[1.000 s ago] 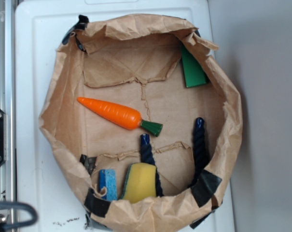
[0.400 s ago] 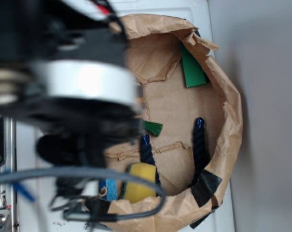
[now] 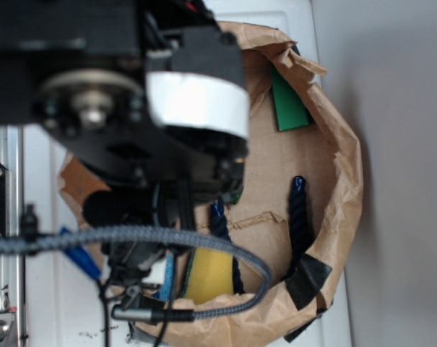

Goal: Grab the carrot.

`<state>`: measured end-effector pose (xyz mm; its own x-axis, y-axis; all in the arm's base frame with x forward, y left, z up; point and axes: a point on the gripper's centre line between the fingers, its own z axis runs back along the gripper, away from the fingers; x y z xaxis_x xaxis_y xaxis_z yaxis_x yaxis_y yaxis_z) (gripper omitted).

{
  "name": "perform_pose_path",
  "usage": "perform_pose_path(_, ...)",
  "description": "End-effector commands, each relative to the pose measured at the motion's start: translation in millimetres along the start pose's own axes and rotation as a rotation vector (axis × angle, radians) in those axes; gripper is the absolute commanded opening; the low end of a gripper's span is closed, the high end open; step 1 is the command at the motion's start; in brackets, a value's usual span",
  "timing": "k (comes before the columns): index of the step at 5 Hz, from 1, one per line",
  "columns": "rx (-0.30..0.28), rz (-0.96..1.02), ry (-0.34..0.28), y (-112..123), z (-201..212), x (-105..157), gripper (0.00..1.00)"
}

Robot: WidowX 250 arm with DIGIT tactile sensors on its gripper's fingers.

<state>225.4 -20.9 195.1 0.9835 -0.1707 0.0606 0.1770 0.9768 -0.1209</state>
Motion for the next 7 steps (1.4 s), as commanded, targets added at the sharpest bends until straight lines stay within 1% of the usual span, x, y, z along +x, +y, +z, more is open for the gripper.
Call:
perform_pose_path(1,0.009,0.006,-0.057,2,14,5,1.0)
perform_pose_path(2,0.036,-0.038,-0.036,-5,-20,7,1.0)
perform_pose_path(3,0.04,-0.04,-0.056,-2,-45,19,1.0)
perform_pose_path(4,0.036,-0.06,-0.105,6,-73,25,1.0)
perform_pose_path(5,0.01,-0.086,-0.125,13,-91,25,1.0)
perform_pose_path(7,0.013,-0.082,-0.094,15,-93,33,1.0)
